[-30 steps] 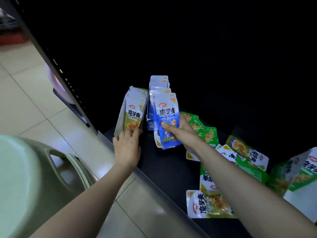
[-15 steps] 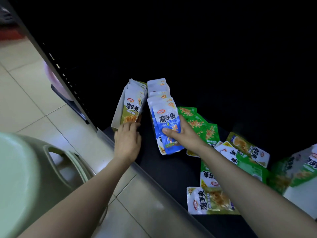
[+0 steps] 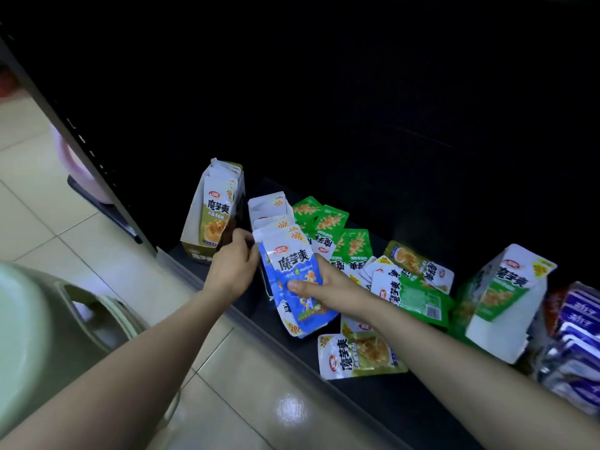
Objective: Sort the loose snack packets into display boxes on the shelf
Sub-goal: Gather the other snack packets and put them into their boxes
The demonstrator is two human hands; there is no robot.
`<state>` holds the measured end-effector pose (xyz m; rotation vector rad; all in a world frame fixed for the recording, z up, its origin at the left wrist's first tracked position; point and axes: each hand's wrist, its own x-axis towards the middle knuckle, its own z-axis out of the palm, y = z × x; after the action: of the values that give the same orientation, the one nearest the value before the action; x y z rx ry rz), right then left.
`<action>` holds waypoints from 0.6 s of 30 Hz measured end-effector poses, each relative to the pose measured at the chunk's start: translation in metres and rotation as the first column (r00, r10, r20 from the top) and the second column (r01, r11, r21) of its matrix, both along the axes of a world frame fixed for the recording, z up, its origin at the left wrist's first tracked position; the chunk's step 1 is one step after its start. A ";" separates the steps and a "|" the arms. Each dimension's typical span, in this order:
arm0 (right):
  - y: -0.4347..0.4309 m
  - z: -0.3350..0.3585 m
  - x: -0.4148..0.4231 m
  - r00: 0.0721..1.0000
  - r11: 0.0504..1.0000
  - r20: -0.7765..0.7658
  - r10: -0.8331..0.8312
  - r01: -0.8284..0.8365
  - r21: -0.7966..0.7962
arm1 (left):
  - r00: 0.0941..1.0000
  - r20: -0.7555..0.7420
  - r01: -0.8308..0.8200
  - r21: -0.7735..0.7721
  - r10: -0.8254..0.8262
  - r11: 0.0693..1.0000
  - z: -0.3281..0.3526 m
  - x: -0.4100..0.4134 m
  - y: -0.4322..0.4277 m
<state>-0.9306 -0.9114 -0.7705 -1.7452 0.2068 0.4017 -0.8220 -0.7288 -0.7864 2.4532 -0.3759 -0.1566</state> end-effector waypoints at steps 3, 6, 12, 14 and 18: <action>-0.009 0.003 0.002 0.998 0.999 0.034 -0.051 0.051 0.006 | 0.997 -0.045 -0.072 -0.059 0.069 0.996 0.001 0.001 0.001; -0.018 0.007 0.012 0.961 0.967 0.126 -0.244 0.233 0.101 | 0.994 -0.076 -0.088 -0.062 0.084 0.994 0.001 0.002 0.002; -0.004 0.011 0.040 0.853 0.890 0.267 -0.449 0.397 0.226 | 0.998 -0.048 -0.035 -0.016 0.034 0.999 -0.004 0.000 0.001; 0.015 0.006 0.044 0.865 0.912 0.300 -0.403 0.351 0.214 | 0.998 -0.048 -0.036 -0.038 0.034 0.999 -0.004 0.002 0.003; 0.048 -0.014 0.049 0.884 0.925 0.272 -0.380 0.367 0.100 | 0.996 -0.089 -0.009 -0.127 -0.003 0.992 -0.006 0.001 0.013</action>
<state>-0.8817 -0.8637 -0.7848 -1.6487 0.3156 -0.1301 -0.8213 -0.7159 -0.7922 2.3122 -0.3329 -0.2332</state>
